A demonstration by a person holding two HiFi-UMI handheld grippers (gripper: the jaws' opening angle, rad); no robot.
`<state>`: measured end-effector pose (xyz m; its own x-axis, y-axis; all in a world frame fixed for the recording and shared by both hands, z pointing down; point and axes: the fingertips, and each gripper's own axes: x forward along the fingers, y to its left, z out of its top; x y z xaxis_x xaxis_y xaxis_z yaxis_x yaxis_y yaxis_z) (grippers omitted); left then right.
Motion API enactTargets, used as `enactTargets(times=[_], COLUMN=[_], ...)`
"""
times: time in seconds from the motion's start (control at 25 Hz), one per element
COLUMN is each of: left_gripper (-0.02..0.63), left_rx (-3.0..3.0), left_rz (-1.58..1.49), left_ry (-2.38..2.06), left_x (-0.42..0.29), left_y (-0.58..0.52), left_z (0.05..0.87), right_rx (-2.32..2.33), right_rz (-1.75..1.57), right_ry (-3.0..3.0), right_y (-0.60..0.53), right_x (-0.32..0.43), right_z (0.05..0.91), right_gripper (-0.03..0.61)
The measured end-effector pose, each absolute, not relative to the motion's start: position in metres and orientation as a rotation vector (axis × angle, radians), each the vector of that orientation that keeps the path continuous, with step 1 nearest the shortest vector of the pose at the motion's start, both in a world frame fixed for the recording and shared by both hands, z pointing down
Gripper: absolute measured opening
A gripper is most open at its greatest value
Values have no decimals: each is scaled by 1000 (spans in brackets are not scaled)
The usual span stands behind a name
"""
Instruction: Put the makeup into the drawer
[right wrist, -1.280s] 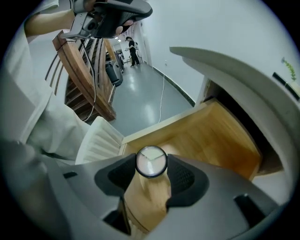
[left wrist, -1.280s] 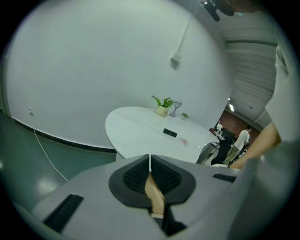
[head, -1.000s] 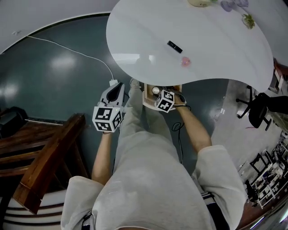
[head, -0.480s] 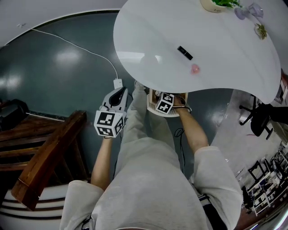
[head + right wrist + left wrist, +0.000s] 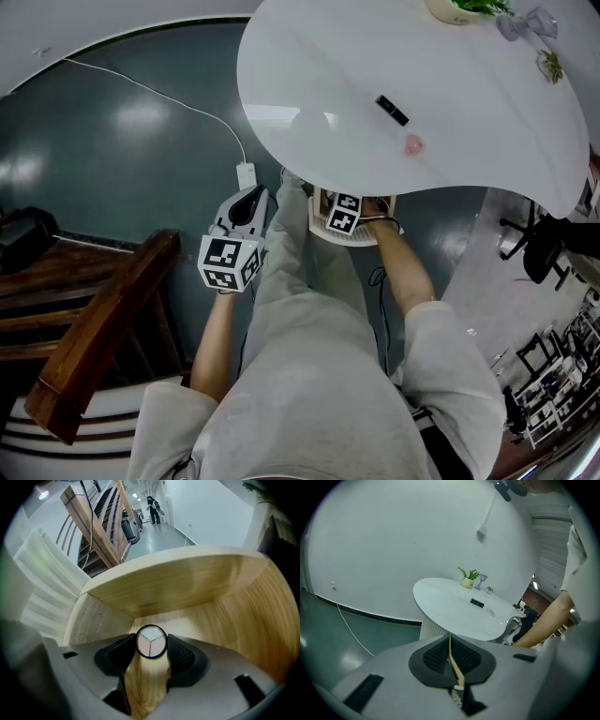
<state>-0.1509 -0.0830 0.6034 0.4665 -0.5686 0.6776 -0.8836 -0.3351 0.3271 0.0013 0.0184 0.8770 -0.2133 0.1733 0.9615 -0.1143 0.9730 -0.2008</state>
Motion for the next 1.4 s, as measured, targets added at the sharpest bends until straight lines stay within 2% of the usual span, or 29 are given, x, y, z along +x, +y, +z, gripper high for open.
enactTargets(times=[0.08,0.16,0.28,0.92,1.4], left_gripper=[17,17,17,17,17], left_rx=[2036,2038,2042,2125,2198], left_rz=[596,592,586,545,519], left_ry=[-1198,-1197,-1195,-1180,-1171], left_x=[-150,-149,-146,-117,-92], left_y=[-82,-83,-82,-78,-86], left_z=[606,607,606,573,551], right_rx=[-61,-74,-58,-27,279], right_rz=[274,293,267,0,70], right_ry=[-1767,-1773,-1791,-1948,-2159], right_y=[22,23,16,19,12], right_x=[1,0,1,-2,11], right_z=[878,879,870,784,660], right_gripper=[213,280,288,224,217])
